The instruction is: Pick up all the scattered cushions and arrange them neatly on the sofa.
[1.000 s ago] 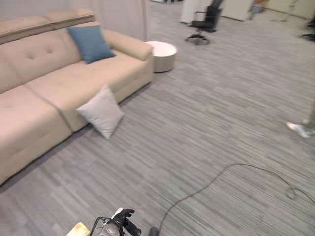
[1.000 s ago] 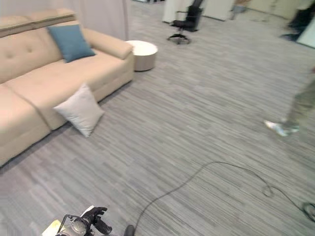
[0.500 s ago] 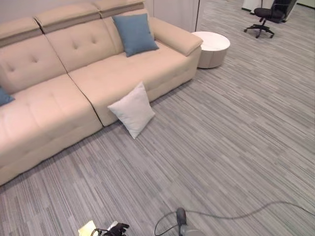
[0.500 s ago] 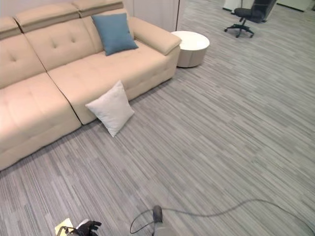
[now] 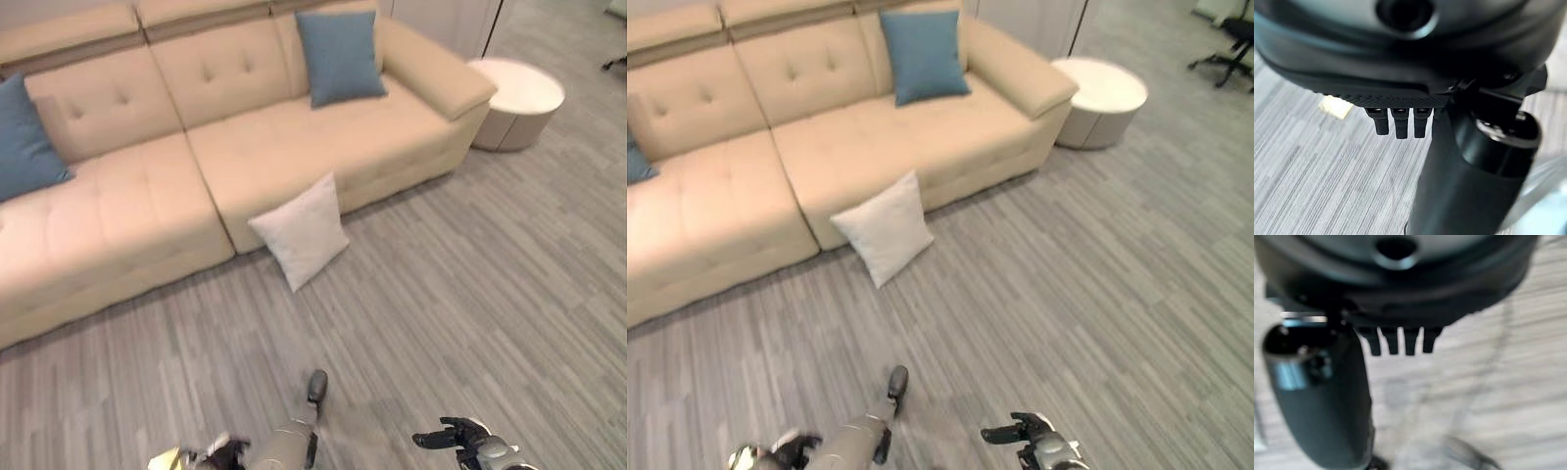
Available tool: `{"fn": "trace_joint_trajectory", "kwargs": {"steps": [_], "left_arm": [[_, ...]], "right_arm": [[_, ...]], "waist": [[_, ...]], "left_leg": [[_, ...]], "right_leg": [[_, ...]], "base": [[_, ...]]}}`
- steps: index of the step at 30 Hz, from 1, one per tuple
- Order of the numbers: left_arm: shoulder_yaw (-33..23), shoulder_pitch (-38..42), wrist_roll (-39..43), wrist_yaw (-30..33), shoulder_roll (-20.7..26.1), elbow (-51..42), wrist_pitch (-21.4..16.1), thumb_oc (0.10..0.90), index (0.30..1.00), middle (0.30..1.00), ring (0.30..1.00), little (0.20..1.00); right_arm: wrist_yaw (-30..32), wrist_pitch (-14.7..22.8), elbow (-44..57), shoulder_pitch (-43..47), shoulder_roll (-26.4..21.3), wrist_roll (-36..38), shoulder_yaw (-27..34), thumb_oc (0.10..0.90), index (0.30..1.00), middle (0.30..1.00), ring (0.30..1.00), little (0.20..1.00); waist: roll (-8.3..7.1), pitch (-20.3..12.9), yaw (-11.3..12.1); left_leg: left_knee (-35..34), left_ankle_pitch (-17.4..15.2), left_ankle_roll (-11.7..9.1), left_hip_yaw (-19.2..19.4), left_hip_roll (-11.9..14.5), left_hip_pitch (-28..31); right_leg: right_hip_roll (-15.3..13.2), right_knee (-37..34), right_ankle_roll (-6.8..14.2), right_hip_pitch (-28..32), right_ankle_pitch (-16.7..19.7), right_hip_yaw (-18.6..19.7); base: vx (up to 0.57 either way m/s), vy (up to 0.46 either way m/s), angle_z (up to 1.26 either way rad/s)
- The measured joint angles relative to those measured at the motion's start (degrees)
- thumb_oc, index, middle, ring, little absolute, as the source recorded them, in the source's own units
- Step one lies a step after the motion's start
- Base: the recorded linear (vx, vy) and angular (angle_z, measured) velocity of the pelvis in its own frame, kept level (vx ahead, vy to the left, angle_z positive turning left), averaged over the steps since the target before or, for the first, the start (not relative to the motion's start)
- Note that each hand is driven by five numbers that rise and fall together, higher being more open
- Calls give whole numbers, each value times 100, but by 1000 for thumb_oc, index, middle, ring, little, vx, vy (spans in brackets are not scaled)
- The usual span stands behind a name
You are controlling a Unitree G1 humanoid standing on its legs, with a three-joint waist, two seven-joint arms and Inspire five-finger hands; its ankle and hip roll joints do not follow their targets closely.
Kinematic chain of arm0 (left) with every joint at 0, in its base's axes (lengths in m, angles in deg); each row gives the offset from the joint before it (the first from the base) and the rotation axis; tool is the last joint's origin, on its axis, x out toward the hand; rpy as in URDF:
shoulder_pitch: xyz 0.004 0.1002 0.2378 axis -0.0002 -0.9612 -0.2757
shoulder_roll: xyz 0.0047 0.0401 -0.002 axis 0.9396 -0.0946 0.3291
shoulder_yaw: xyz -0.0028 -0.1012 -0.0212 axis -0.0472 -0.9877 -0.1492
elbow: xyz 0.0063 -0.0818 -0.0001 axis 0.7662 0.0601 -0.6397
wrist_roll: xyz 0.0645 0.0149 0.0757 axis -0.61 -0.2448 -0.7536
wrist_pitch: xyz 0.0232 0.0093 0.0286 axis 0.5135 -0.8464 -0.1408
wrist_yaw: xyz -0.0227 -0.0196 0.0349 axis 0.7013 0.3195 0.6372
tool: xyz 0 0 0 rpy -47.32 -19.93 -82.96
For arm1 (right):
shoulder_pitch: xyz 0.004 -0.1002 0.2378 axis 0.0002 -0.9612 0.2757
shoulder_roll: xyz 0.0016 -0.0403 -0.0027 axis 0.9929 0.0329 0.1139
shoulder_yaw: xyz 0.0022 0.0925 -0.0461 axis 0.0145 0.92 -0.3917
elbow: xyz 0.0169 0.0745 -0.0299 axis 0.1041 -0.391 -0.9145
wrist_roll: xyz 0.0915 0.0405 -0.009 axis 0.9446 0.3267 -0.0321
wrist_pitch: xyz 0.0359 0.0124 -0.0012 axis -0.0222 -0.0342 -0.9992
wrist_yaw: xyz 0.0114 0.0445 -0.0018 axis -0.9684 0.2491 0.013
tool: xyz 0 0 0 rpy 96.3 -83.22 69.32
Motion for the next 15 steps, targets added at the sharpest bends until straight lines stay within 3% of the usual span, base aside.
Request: {"fn": "trace_joint_trajectory", "kwargs": {"steps": [1, 2, 3, 4, 5, 6, 7, 8, 9, 10, 12, 15], "left_arm": [[-10, 24, 9, -4, 12, -11, -1, 800, 900, 900, 900, 900], [-12, 46, 32, -1, 18, -20, -4, 800, 900, 900, 900, 900], [-2, 132, 137, 1, 56, -40, 5, 800, 900, 900, 900, 900], [15, 200, 226, 13, 69, -96, 20, 800, 900, 900, 900, 900], [65, 308, 226, 20, 90, -120, 8, 800, 900, 900, 900, 900], [93, 454, 226, 27, 76, -115, 14, 800, 900, 900, 900, 900], [83, 542, 225, 38, 83, -120, 5, 800, 900, 900, 900, 900], [80, 708, 220, 53, 85, -112, -42, 800, 900, 900, 900, 900], [82, 840, 211, 65, 119, -58, -70, 800, 900, 900, 900, 900], [82, 953, 200, 73, 90, 44, -89, 800, 900, 900, 900, 900], [67, 998, 153, 131, 63, 130, -135, 800, 900, 900, 900, 900], [93, 915, 47, 126, 31, 101, -151, 800, 900, 900, 900, 900]], "right_arm": [[-21, 10, 54, -41, 84, -36, -6, 800, 900, 900, 900, 900], [-26, -1, 89, -72, 106, -50, -5, 800, 900, 900, 900, 900], [-25, -29, 102, -157, 201, -89, -25, 800, 900, 900, 900, 900], [-48, -46, 88, -232, 255, -151, -70, 800, 900, 900, 900, 900], [-79, -44, 90, -342, 296, -192, -124, 800, 900, 900, 900, 900], [-124, -37, 89, -433, 324, -205, -105, 800, 900, 900, 900, 900], [-115, -22, 98, -464, 340, -198, -48, 800, 900, 900, 900, 900], [-121, -17, 162, -461, 355, -198, -42, 800, 900, 900, 900, 900], [-138, -5, 183, -525, 364, -201, -46, 800, 900, 900, 900, 900], [-173, -6, 202, -540, 379, -210, -79, 800, 900, 900, 900, 900], [-246, -16, 237, -564, 436, -205, -17, 800, 900, 900, 900, 900], [-248, -21, 247, -521, 473, -204, 75, 800, 900, 900, 900, 900]], "waist": [[-44, -37, -47], [-44, -37, -104], [-20, -28, -205], [-56, -145, -229], [4, -181, -275], [117, -276, -357], [196, -296, -448], [185, -319, -598], [152, -343, -704], [195, -408, -817], [200, -507, -976], [141, -471, -1077]], "left_leg": [[-248, 19, 27, 37, 8, 264], [-324, 64, 83, 39, -6, 396], [-454, 121, 188, 6, -93, 673], [-571, 167, 264, -25, -166, 898], [-620, 163, 263, -120, -217, 1048], [-719, 102, 318, -145, -217, 1177], [-717, 160, 316, -212, -232, 1281], [-732, 62, 393, -305, -346, 1419], [-761, -57, 336, -372, -432, 1515], [-757, -195, 284, -410, -469, 1559], [-791, -283, 576, -616, -576, 1770], [-923, -309, 767, -885, -657, 2187]], "right_leg": [[-79, 1422, 230, -599, 61, -234], [-192, 1998, 310, -800, 27, -496], [-537, 2962, 452, -1163, 9, -954], [-934, 3397, 449, -1405, -17, -1395], [-1115, 3372, 455, -1574, -28, -1537], [-1284, 2868, 445, -1703, -22, -1747], [-1256, 2168, 491, -1699, 3, -1715], [-1305, 1352, 580, -1703, 75, -1589], [-1295, 813, 594, -1765, 220, -1409], [-1165, -15, 584, -1779, 509, -1026], [-977, -1296, 814, -1777, 1432, -498], [-982, -1538, 746, -1883, 2158, -433]], "base": [[413, 93, -33], [291, 58, -13], [573, 20, -4], [421, -26, -6], [447, -108, -4], [330, -142, 10], [668, -303, 26], [703, -329, 33], [553, -258, 41], [558, -233, 43], [357, -144, 57], [0, 0, 59]]}}
